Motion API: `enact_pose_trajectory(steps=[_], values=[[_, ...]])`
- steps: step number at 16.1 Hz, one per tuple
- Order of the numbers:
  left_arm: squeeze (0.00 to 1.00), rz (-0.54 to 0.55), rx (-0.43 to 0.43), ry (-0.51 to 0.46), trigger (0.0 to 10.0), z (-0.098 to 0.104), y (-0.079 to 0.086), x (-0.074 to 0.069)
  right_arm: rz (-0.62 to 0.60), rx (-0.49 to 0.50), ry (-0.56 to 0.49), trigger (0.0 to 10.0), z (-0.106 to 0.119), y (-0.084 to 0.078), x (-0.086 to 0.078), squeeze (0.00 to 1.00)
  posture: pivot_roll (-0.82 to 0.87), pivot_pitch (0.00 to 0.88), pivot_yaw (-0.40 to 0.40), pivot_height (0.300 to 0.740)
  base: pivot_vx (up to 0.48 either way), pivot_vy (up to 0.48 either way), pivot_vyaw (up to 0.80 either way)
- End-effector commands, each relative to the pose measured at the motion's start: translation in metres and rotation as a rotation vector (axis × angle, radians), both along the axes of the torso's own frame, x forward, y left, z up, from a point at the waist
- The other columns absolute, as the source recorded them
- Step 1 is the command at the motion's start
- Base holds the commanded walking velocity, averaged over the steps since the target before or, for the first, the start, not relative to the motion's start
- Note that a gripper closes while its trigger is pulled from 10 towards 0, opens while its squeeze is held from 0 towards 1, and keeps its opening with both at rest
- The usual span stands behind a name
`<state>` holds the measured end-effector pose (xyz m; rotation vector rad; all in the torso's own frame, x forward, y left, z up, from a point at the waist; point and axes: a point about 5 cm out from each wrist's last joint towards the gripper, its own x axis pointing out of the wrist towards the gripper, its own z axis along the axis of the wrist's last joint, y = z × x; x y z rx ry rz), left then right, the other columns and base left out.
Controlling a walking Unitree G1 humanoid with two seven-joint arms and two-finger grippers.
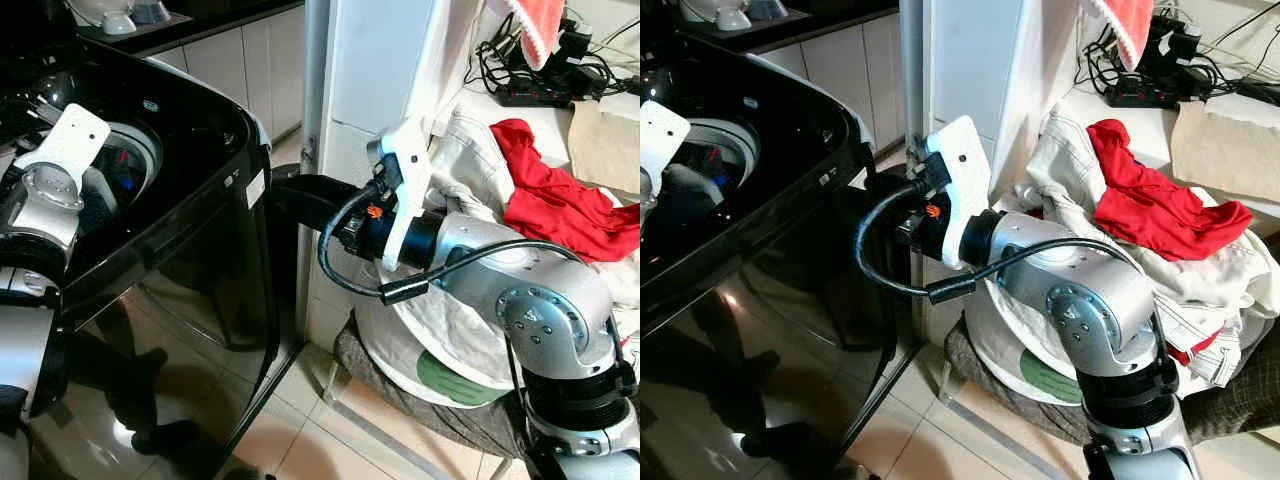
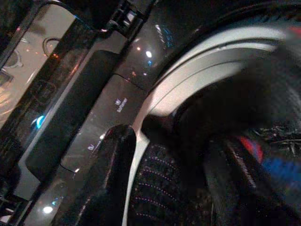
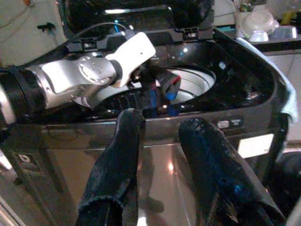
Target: Clothes washing
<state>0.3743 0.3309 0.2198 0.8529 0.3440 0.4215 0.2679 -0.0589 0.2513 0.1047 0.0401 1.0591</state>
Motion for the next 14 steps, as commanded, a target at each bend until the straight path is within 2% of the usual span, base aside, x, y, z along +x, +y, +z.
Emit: enact_pose_trajectory(steps=[1, 4, 6, 8, 9, 10, 11, 14], values=[[1.00, -0.018, -0.018, -0.022, 10.0, 0.008, -0.003, 0.003, 0.003, -0.009, -0.008, 10.0, 0.000, -0.001, -0.002, 0.00, -0.04, 0.000, 0.013, 0.740, 0.000, 0.000, 0.00], [1.00, -0.021, -0.025, -0.018, 10.0, 0.008, -0.002, 0.003, -0.010, -0.014, 0.000, 10.0, -0.002, -0.003, -0.001, 0.00, -0.04, 0.000, 0.016, 0.740, 0.000, 0.000, 0.00], [1.00, -0.024, -0.040, 0.049, 10.0, 0.004, 0.000, 0.001, -0.023, -0.035, 0.015, 10.0, -0.005, -0.005, 0.001, 0.00, -0.04, 0.000, 0.019, 0.740, 0.000, 0.000, 0.00], [1.00, -0.024, -0.103, 0.064, 10.0, 0.002, 0.001, 0.000, -0.039, -0.043, 0.018, 10.0, -0.006, -0.007, 0.003, 0.00, -0.04, 0.000, 0.019, 0.740, 0.000, 0.000, 0.00], [0.24, -0.031, -0.129, 0.066, 10.0, 0.005, 0.001, 0.001, -0.050, -0.042, 0.023, 10.0, -0.007, -0.008, 0.004, 0.00, -0.04, 0.000, 0.019, 0.740, 0.000, 0.000, 0.00], [0.00, -0.043, -0.176, 0.073, 10.0, 0.004, -0.001, 0.001, -0.054, -0.046, 0.027, 10.0, -0.007, -0.009, 0.004, 0.00, -0.04, 0.000, 0.020, 0.740, 0.000, 0.000, 0.00], [0.00, -0.068, -0.260, 0.073, 10.0, 0.004, -0.004, 0.003, -0.068, -0.053, 0.039, 10.0, -0.009, -0.010, 0.006, 0.00, -0.04, 0.000, 0.018, 0.740, 0.000, 0.000, 0.00], [0.00, -0.103, -0.286, 0.071, 10.0, 0.012, -0.002, 0.001, -0.110, -0.057, 0.049, 10.0, -0.010, -0.014, 0.011, 0.00, -0.03, 0.000, 0.016, 0.740, 0.000, 0.000, 0.00]])
